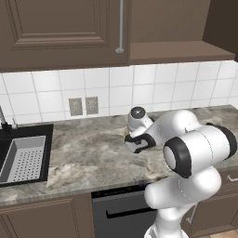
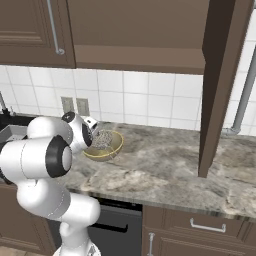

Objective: Open the cabinet and setup a tea strainer by placing it in the bowl upright.

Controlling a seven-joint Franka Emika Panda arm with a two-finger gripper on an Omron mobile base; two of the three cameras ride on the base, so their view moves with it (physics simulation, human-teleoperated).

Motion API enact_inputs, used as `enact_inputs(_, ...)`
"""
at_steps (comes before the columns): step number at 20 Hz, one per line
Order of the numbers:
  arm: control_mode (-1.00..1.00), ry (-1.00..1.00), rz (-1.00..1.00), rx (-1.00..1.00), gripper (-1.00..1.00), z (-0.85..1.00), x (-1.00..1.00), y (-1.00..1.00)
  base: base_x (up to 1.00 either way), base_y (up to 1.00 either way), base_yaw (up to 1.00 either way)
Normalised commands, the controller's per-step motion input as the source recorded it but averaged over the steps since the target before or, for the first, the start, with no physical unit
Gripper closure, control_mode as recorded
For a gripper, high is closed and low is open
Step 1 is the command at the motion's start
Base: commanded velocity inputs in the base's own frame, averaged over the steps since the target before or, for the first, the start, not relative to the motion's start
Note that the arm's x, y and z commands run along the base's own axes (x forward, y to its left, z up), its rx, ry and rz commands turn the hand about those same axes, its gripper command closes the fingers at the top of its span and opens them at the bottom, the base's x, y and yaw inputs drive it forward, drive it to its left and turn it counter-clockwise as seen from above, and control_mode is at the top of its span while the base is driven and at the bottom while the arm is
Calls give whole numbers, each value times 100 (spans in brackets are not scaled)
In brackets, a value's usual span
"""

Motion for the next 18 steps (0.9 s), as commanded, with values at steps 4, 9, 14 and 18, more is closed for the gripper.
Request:
enact_inputs(4,-100,0,-3,0,-100,25,-7,0,0,0,0)
enact_inputs(9,-100,0,-3,0,-100,49,-16,0,0,0,0)
enact_inputs(14,-100,2,-7,1,-100,54,-54,0,0,0,0)
enact_inputs(18,-100,11,-25,13,-100,77,-36,-27,0,0,0)
